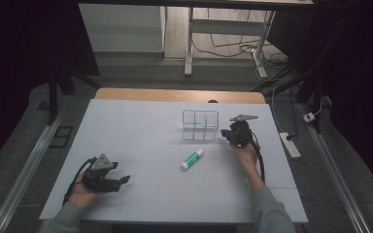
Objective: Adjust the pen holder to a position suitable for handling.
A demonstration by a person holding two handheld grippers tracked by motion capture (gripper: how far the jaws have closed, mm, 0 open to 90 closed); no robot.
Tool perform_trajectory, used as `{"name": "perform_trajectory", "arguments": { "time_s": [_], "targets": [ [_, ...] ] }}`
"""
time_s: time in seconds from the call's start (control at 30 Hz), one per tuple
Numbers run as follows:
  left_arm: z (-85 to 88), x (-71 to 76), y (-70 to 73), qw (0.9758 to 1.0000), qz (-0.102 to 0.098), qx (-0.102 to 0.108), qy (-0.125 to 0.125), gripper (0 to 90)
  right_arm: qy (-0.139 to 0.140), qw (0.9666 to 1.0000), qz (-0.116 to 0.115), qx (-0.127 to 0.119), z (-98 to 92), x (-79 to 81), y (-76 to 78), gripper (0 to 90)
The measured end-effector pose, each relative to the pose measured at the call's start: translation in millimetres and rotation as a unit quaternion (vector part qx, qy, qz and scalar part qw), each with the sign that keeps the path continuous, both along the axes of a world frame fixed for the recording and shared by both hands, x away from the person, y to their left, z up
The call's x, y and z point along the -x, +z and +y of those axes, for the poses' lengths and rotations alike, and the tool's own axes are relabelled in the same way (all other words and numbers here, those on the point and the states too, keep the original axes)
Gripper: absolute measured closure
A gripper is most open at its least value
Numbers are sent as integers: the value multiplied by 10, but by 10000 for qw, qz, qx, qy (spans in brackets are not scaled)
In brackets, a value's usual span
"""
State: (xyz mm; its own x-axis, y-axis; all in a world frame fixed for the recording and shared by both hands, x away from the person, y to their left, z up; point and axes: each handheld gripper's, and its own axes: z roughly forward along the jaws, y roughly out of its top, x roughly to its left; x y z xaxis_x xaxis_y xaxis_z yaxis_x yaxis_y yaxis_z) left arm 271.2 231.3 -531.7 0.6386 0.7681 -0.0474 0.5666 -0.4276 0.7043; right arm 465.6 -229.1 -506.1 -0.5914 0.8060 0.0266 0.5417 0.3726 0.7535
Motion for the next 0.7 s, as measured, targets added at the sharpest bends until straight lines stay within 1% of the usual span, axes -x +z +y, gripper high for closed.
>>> {"name": "perform_trajectory", "arguments": {
  "time_s": [0.07,0.13,0.3,0.5,0.7],
  "targets": [
    [1,-1,0,10000,1,-7,3,272,11,10000,-12,-44,18,-43,4,888],
    [3,-1,0,10000,-7,0,17,272,36,10000,-18,-22,41,-84,6,888],
    [-1,1,-4,10000,1,-27,21,272,26,10000,-54,-62,49,-156,7,888],
    [-1,9,-7,10000,8,-50,20,272,-11,9999,-21,-145,25,-184,-5,889],
    [-3,8,-11,10000,10,-63,9,272,76,9999,-50,-112,53,-181,5,888]
  ]
}}
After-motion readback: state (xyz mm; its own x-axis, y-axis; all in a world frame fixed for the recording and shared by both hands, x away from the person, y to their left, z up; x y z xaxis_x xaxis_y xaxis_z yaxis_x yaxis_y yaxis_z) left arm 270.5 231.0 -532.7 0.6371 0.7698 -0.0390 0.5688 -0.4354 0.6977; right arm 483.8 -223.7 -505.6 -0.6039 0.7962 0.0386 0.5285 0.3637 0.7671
